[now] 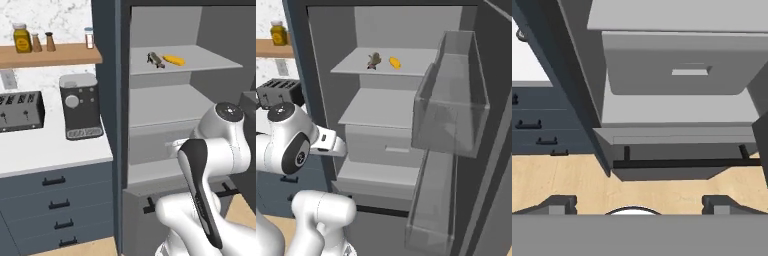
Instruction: Place one corn and one fish in each tupperware on the nearby counter, to pack two identical lunches.
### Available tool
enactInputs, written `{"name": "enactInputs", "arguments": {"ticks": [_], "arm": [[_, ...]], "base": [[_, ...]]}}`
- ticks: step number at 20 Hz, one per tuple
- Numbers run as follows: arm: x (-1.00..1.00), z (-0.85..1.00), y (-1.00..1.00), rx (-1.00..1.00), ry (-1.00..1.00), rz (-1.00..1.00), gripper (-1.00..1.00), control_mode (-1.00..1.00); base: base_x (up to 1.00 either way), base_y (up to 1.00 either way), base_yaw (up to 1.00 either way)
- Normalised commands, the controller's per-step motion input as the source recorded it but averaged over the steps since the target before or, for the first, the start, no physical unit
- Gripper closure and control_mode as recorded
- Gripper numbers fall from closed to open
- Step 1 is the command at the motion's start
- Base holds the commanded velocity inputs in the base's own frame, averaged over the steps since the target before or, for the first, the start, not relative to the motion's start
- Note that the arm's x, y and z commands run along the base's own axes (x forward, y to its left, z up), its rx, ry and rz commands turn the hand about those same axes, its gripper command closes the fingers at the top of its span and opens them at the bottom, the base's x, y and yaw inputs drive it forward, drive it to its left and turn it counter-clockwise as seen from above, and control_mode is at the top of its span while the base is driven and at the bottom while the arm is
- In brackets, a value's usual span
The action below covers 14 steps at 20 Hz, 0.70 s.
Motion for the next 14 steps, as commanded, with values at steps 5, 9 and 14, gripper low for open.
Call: {"name": "enactInputs", "arguments": {"ticks": [5,9,14], "arm": [[0.00,0.00,0.00,0.00,0.00,0.00,-1.00,1.00],[0.00,0.00,0.00,0.00,0.00,0.00,-1.00,1.00],[0.00,0.00,0.00,0.00,0.00,0.00,-1.00,1.00]], "base": [[0.28,-0.28,-0.04],[0.49,-0.02,-0.10],[0.51,-0.01,-0.13]]}}
